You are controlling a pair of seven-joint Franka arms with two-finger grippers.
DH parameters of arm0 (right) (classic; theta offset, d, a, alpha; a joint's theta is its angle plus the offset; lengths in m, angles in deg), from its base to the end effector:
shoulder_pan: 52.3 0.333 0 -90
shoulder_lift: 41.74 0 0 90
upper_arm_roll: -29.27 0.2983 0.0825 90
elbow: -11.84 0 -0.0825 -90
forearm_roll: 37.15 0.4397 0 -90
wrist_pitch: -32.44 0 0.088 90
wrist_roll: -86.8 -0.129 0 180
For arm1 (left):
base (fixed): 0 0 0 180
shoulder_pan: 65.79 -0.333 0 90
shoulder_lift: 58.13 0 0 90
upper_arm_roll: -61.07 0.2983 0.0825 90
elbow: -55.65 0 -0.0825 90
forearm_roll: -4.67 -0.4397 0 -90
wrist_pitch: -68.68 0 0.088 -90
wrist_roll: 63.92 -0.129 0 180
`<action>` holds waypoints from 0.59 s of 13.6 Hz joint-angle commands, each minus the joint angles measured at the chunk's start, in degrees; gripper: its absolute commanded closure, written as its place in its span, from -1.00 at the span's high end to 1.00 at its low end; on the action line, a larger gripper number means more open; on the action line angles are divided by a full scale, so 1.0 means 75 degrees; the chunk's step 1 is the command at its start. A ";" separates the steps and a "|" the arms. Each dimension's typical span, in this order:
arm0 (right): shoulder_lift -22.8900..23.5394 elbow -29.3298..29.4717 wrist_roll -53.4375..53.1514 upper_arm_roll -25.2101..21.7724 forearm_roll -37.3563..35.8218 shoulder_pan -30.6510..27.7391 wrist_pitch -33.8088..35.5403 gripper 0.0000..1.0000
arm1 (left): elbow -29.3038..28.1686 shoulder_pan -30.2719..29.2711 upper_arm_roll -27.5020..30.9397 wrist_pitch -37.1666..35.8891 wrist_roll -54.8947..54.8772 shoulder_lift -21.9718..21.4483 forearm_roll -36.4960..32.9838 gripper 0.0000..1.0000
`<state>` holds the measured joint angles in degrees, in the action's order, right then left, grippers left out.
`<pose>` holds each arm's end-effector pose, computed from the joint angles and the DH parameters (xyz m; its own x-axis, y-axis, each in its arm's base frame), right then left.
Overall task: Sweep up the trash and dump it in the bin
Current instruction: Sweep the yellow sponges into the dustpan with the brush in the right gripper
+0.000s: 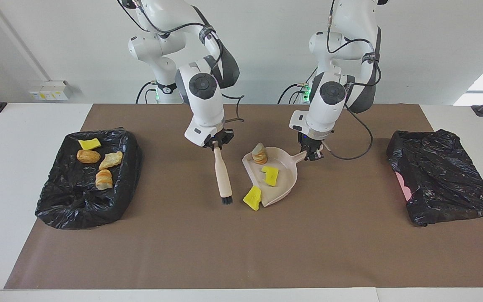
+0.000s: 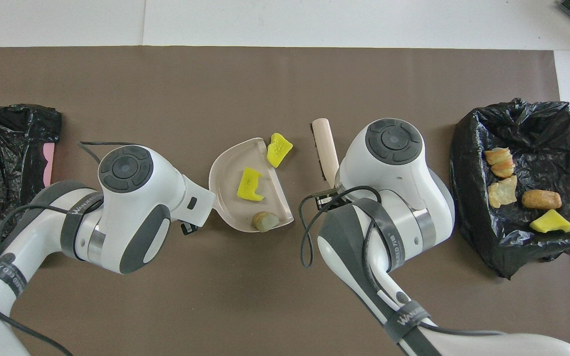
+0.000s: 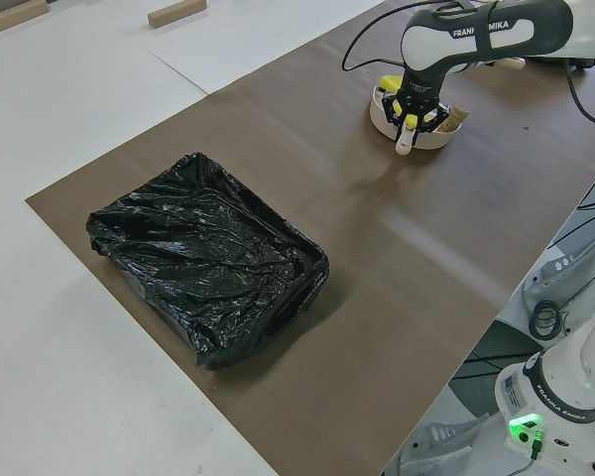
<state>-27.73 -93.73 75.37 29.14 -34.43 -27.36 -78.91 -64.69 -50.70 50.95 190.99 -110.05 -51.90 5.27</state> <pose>0.5828 0.2741 0.3170 0.9663 0.2100 -0.1487 0.2106 -0.9775 -0.0115 0.5379 -0.2542 0.2907 0.3247 -0.9453 -0.0306 -0.9426 -0.3261 0.0715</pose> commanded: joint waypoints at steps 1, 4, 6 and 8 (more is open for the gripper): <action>0.0859 0.0560 0.0338 0.0146 -0.0362 0.0119 -0.0363 -1.00 | -0.0196 0.0004 0.0049 0.0274 0.0348 -0.0105 0.0048 -1.00; 0.1144 0.0705 0.0959 0.0309 -0.0234 0.0329 -0.0609 -1.00 | -0.0196 0.0004 0.0049 0.0262 0.0689 -0.0105 0.0048 -1.00; 0.1121 0.0670 0.1113 0.0519 -0.0128 0.0471 -0.0377 -1.00 | -0.0196 0.0004 0.0049 0.0262 0.0689 -0.0105 0.0048 -1.00; 0.1039 0.0623 0.1533 0.0755 0.0793 0.0471 -0.0084 -1.00 | -0.0254 0.0004 0.0049 0.0251 0.0759 -0.0128 0.0048 -1.00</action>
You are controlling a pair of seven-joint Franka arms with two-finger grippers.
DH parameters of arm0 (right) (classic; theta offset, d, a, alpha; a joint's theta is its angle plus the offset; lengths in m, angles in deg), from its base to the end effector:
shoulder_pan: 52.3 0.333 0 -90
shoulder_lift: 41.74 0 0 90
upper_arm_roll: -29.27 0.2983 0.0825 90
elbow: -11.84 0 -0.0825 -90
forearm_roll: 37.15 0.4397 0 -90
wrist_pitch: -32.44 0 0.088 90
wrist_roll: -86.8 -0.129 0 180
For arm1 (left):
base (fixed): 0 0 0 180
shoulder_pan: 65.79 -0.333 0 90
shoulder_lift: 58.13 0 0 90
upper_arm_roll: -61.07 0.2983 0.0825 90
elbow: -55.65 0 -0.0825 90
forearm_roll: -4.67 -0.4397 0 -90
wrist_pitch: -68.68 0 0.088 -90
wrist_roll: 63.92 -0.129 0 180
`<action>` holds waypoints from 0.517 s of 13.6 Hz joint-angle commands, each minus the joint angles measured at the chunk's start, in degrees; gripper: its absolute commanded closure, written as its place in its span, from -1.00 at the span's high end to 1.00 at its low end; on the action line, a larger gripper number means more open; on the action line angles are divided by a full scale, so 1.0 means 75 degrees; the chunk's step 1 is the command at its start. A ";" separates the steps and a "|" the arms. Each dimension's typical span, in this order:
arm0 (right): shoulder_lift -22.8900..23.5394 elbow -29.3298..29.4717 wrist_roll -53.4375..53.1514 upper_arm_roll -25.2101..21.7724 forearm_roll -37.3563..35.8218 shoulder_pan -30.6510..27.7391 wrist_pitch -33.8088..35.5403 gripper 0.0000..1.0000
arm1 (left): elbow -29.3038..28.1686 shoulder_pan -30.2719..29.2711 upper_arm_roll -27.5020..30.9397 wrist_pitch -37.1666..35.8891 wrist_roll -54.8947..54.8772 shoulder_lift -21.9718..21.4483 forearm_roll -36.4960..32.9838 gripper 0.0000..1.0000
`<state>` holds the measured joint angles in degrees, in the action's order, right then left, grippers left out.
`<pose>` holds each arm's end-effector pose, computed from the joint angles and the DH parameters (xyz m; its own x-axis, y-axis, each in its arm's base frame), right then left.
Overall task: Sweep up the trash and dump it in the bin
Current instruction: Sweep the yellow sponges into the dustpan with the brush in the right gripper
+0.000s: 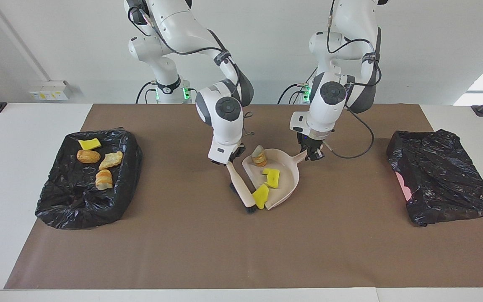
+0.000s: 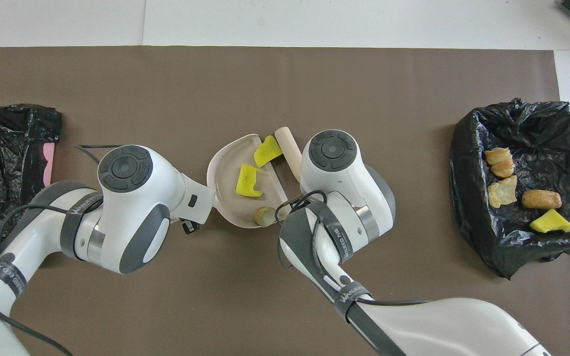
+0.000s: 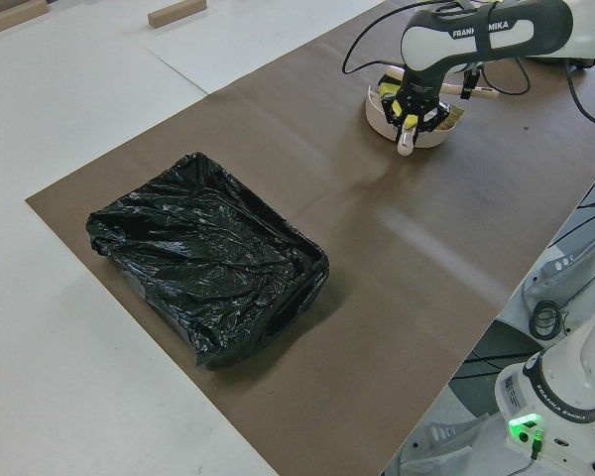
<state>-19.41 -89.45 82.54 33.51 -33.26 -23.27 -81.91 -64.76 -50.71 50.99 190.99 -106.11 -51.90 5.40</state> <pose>0.5562 0.3695 0.2623 0.8762 0.4520 -0.1675 0.4463 -0.8920 -0.0723 0.5377 -0.2537 0.2901 0.3906 -0.9199 -0.0352 -0.9171 -0.3922 0.0713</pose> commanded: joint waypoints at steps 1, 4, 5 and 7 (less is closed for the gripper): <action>-0.0117 -0.0028 0.0684 0.0173 0.0863 -0.0050 0.0422 -1.00 | -0.0316 0.0029 0.0043 0.0238 0.0350 -0.0175 0.0031 -1.00; -0.0118 -0.0029 0.0720 0.0149 0.0760 -0.0248 0.0528 -1.00 | -0.0317 0.0076 0.0043 0.0191 0.1144 -0.0187 0.0031 -1.00; -0.0153 -0.0029 0.0720 0.0126 0.0748 -0.0446 0.0575 -1.00 | -0.0270 0.0041 0.0043 0.0249 0.1356 -0.0141 0.0031 -1.00; -0.0397 -0.0029 0.0708 0.0114 0.0736 -0.0857 0.0831 -1.00 | -0.0200 -0.0005 0.0043 0.0273 0.1382 -0.0152 0.0031 -1.00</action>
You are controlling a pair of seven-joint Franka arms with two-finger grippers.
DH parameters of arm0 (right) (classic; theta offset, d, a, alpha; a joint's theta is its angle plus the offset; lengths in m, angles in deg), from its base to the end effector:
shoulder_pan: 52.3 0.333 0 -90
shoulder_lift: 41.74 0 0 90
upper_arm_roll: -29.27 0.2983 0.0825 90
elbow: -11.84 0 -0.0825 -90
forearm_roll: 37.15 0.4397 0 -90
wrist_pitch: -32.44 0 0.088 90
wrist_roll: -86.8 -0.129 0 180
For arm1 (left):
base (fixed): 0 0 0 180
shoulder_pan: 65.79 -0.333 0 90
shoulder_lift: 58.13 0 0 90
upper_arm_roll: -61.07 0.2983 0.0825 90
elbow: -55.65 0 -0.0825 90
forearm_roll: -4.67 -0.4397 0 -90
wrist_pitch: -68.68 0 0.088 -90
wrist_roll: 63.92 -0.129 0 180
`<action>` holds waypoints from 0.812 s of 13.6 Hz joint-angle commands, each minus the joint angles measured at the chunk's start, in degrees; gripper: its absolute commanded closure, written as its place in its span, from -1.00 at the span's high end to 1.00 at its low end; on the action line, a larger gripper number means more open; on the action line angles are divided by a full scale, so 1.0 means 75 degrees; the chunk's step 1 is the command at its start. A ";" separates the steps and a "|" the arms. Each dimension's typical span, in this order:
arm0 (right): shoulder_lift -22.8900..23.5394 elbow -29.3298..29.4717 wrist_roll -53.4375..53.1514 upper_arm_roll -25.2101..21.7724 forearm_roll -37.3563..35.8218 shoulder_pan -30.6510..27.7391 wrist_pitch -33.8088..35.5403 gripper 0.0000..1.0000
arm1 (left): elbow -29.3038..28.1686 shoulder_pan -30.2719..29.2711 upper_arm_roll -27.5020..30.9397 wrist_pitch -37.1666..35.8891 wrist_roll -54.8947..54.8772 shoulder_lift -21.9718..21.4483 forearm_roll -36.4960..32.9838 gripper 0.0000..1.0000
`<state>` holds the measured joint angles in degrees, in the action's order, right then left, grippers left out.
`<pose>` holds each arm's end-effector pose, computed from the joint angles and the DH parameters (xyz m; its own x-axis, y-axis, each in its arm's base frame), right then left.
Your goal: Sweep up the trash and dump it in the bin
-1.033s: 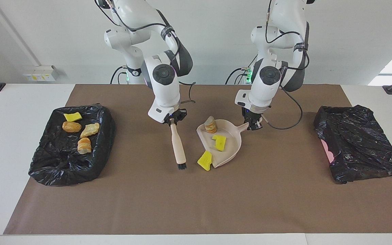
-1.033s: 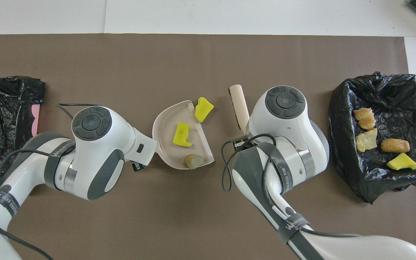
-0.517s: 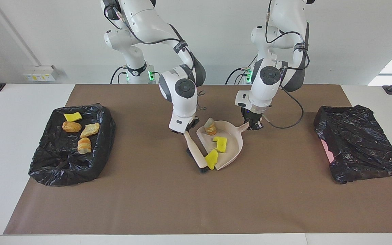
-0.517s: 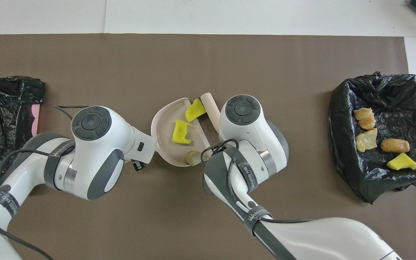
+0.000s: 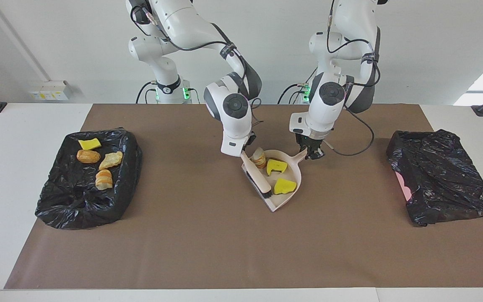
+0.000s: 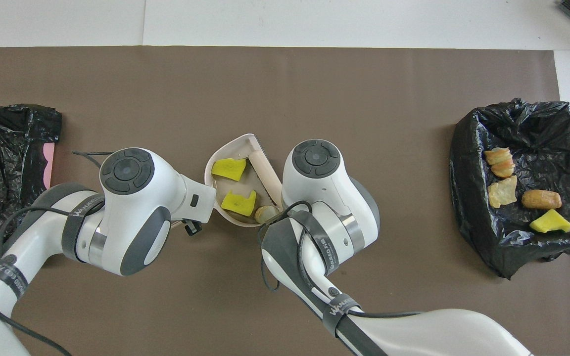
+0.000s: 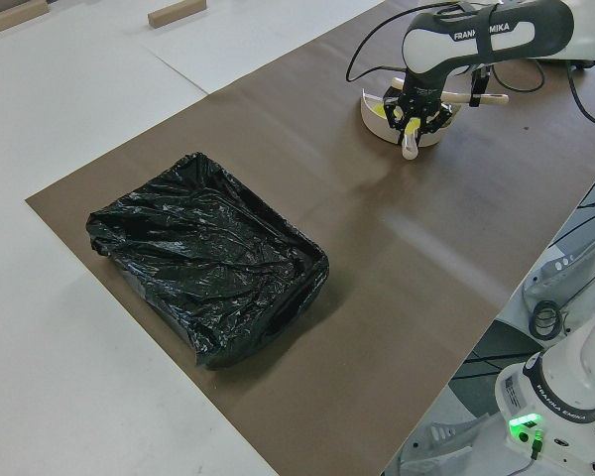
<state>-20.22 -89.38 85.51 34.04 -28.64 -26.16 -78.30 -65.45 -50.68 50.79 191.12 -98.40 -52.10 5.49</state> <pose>0.5609 0.3491 0.2694 0.8734 0.4370 -0.2150 0.4126 -0.8985 -0.1499 0.5334 -0.2545 0.2866 0.5071 -0.8605 -0.0491 -0.8576 -0.5094 0.0703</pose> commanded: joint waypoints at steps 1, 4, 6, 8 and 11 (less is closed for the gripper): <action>-0.0465 -0.0039 0.0301 0.0021 0.0085 -0.0624 0.0572 -1.00 | -0.0106 -0.0044 0.0082 0.0222 0.0355 -0.0183 0.0019 -1.00; -0.1190 -0.0039 0.0301 0.0044 -0.0102 -0.1163 0.1427 -1.00 | -0.0083 -0.0582 0.0082 0.0210 0.0355 -0.0615 0.0019 -1.00; -0.1660 -0.0051 -0.0025 0.0032 -0.0242 -0.1142 0.2071 -1.00 | -0.0048 -0.1237 0.0082 0.0105 0.0343 -0.1048 0.0297 -1.00; -0.1872 -0.0062 -0.1228 0.0067 -0.0488 -0.0792 0.2355 -1.00 | 0.0267 -0.1916 0.0093 -0.0676 0.0331 -0.1296 0.0663 -1.00; -0.2247 -0.0529 -0.2906 0.0079 -0.0350 -0.0042 0.2134 -1.00 | 0.1180 -0.3099 0.0093 -0.1850 0.0332 -0.1285 0.0780 -1.00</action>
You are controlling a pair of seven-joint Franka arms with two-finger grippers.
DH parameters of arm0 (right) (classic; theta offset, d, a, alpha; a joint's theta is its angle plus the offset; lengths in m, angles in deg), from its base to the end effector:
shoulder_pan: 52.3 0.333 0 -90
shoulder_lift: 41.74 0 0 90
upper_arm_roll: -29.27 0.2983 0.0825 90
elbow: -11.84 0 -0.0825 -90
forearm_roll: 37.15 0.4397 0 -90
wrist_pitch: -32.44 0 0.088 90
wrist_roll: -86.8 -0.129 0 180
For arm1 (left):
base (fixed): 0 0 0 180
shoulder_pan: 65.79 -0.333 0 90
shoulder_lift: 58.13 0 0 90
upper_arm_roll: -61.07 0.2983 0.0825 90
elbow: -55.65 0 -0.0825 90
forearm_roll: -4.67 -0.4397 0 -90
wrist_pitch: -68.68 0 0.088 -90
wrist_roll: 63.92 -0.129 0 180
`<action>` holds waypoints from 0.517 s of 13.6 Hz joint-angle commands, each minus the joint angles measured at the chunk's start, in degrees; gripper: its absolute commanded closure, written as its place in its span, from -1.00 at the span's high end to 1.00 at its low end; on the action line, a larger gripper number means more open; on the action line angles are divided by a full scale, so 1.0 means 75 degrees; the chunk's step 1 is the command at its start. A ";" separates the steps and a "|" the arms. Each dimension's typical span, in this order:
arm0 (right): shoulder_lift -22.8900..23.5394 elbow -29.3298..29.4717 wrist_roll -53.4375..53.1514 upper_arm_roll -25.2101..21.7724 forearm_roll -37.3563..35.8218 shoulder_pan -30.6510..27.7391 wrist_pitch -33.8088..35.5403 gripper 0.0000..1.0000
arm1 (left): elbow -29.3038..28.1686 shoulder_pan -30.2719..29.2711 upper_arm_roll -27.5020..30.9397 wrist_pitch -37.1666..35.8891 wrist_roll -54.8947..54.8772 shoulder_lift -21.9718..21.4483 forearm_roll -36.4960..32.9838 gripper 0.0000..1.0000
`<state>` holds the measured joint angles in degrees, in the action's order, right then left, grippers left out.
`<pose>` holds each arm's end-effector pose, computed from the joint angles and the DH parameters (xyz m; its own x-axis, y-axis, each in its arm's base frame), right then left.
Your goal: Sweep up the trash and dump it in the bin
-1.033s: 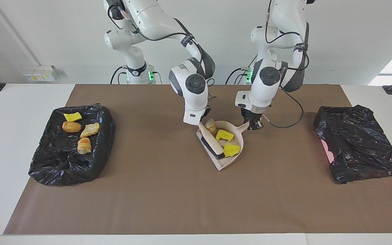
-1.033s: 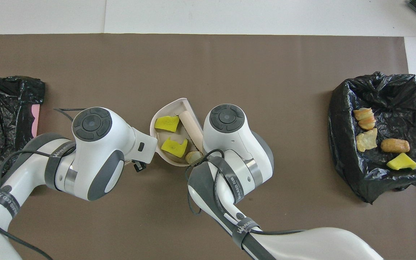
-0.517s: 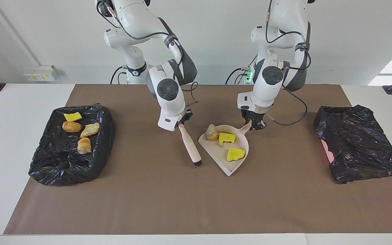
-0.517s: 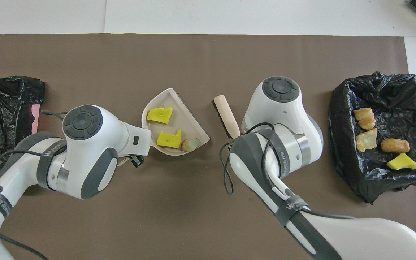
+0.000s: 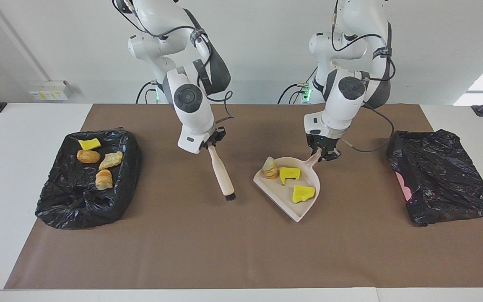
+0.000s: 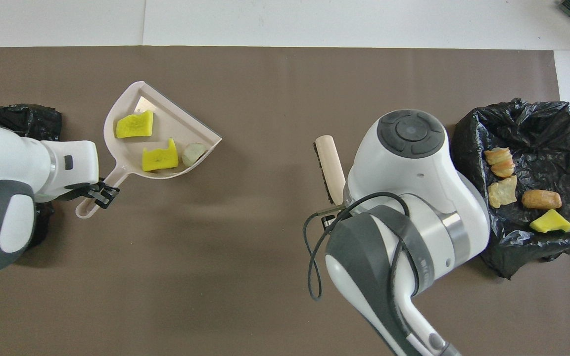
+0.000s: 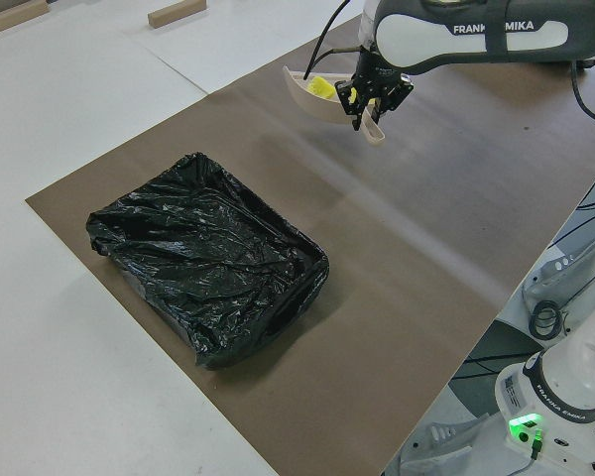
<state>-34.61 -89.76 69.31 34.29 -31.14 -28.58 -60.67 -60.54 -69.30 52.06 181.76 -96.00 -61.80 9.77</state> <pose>0.5310 0.3046 0.4088 0.9415 0.1721 -0.2897 0.1726 -0.9847 -0.0240 0.5870 -0.0647 0.4154 0.8132 -0.5803 0.0450 -0.5820 -0.8112 0.0569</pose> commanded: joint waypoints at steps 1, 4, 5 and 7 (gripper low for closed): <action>-0.0550 -0.0828 -0.1122 0.0068 0.0008 0.0503 -0.0566 -1.00 | 0.0736 -0.1063 -0.0076 -0.0826 -0.0012 0.0021 0.0222 -1.00; -0.0764 -0.1523 -0.2083 0.0092 0.0732 0.1473 -0.1318 -1.00 | 0.1229 -0.2107 -0.0065 -0.1027 -0.0036 0.0138 0.0234 -1.00; -0.0589 -0.1627 -0.2632 0.0092 0.0735 0.1873 -0.1656 -1.00 | 0.1253 -0.2446 0.0005 -0.1016 -0.0094 0.0138 0.0199 -1.00; -0.0167 -0.1745 -0.3139 0.0103 0.0805 0.2307 -0.2291 -1.00 | 0.1405 -0.3068 0.0064 -0.0922 -0.0525 0.0196 0.0140 -1.00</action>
<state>-37.63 -101.11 48.75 35.06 -26.62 -13.52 -74.01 -52.73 -88.64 52.72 175.70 -97.44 -61.62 10.50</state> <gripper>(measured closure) 0.744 0.687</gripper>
